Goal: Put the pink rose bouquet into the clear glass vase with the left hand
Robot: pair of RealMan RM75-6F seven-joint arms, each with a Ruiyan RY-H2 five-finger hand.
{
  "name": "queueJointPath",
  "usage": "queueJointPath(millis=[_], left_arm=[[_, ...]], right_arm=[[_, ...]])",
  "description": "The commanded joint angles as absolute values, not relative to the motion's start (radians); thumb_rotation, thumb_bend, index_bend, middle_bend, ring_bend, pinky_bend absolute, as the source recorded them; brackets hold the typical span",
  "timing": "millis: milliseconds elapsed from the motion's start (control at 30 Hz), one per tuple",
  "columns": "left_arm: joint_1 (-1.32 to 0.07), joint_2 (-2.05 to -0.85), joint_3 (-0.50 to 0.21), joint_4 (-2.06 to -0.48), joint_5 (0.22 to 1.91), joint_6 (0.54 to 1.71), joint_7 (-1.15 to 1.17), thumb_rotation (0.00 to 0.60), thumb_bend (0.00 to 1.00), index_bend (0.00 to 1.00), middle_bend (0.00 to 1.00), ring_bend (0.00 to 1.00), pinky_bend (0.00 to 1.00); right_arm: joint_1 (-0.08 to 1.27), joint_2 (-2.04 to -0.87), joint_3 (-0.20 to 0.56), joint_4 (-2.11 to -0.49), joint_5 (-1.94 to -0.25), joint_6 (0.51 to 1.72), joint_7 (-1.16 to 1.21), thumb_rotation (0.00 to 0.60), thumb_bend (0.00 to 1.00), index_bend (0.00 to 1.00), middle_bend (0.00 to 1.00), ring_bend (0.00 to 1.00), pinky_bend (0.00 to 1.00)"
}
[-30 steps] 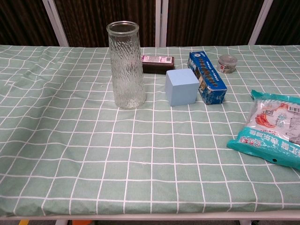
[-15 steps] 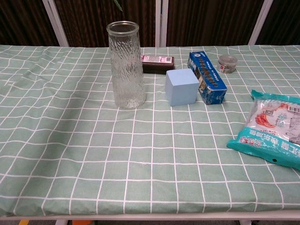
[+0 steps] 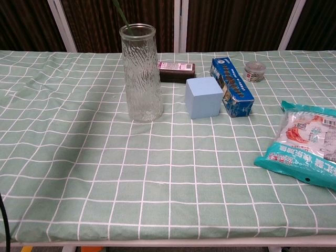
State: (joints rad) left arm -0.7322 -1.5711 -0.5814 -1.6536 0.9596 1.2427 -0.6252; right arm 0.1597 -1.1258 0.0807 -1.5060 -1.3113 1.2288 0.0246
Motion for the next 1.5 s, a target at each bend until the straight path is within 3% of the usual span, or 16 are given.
queueJointPath(millis=[33, 233, 333, 533, 733, 1167, 1367, 1500], left_arm=[[-0.741, -1.603, -0.542, -1.607, 1.016, 1.249, -0.599, 0.600, 0.35, 0.63, 0.57, 0.50, 0.56], [-0.729, -1.601, -0.470, -1.586, 1.093, 1.195, -0.601, 0.600, 0.32, 0.38, 0.40, 0.32, 0.42], [-0.723, -1.579, -0.434, -1.586, 1.120, 1.138, -0.619, 0.600, 0.29, 0.21, 0.25, 0.18, 0.30], [-0.720, -1.507, -0.395, -1.595, 1.170, 1.023, -0.664, 0.600, 0.23, 0.06, 0.04, 0.02, 0.15], [-0.711, -1.427, -0.365, -1.601, 1.256, 0.958, -0.742, 0.600, 0.19, 0.02, 0.00, 0.00, 0.08], [-0.693, -1.194, -0.275, -1.640, 1.440, 0.839, -0.943, 0.600, 0.19, 0.01, 0.00, 0.00, 0.07], [-0.676, -1.134, -0.215, -1.608, 1.526, 0.863, -1.014, 0.600, 0.20, 0.01, 0.00, 0.00, 0.07], [-0.643, -1.118, -0.187, -1.562, 1.546, 0.930, -0.928, 0.600, 0.21, 0.01, 0.00, 0.00, 0.07]], right_arm=[[0.159, -1.125, 0.082, -1.504, -1.311, 1.231, 0.028, 0.600, 0.21, 0.00, 0.00, 0.00, 0.00], [0.159, -1.124, 0.085, -1.503, -1.307, 1.232, 0.032, 0.600, 0.21, 0.00, 0.00, 0.00, 0.00], [0.160, -1.125, 0.084, -1.505, -1.305, 1.229, 0.031, 0.600, 0.21, 0.00, 0.00, 0.00, 0.00], [0.157, -1.122, 0.084, -1.513, -1.309, 1.236, 0.030, 0.600, 0.21, 0.00, 0.00, 0.00, 0.00], [0.155, -1.118, 0.087, -1.514, -1.304, 1.239, 0.033, 0.600, 0.21, 0.00, 0.00, 0.00, 0.00], [0.153, -1.121, 0.087, -1.515, -1.307, 1.247, 0.033, 0.600, 0.21, 0.00, 0.00, 0.00, 0.00], [0.153, -1.122, 0.087, -1.514, -1.306, 1.246, 0.033, 0.600, 0.21, 0.00, 0.00, 0.00, 0.00], [0.152, -1.120, 0.088, -1.516, -1.309, 1.250, 0.034, 0.600, 0.21, 0.00, 0.00, 0.00, 0.00]])
